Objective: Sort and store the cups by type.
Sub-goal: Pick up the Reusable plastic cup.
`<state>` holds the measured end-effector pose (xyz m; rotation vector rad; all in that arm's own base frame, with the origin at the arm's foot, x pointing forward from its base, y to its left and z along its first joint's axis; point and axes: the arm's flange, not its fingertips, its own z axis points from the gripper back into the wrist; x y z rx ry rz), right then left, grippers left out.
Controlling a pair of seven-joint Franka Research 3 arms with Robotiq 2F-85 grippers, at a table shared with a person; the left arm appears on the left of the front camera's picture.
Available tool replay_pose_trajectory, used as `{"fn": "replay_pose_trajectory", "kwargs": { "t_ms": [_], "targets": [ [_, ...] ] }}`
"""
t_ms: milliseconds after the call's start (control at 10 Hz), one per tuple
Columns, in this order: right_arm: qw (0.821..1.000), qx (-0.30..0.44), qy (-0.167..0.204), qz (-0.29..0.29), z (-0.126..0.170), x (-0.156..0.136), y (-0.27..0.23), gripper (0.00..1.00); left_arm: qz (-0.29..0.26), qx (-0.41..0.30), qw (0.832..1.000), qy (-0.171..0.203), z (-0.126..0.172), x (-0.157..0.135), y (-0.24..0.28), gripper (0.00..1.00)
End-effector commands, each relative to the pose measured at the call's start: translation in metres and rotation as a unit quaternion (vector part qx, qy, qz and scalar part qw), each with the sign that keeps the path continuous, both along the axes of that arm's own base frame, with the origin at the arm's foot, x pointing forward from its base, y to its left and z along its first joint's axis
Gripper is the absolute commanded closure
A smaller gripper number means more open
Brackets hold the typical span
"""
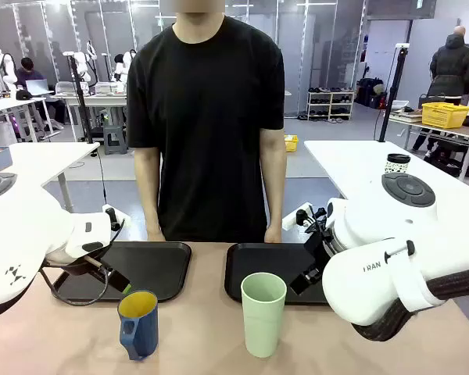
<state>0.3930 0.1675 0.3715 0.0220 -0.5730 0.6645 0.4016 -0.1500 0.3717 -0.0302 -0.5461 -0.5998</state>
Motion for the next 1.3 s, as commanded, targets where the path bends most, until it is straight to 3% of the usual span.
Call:
{"fn": "replay_pose_trajectory", "kwargs": {
  "t_ms": [0,1200],
  "targets": [
    [1.000,0.000,0.000,0.000,0.0000,0.0000,0.0000,0.00,0.000,0.000,1.000,0.000,0.0000,-0.0001,-0.0002,0.00],
    [1.000,0.000,0.000,0.000,0.0000,0.0000,0.0000,0.00,0.000,0.000,1.000,0.000,0.0000,-0.0001,-0.0002,0.00]
  ]
}}
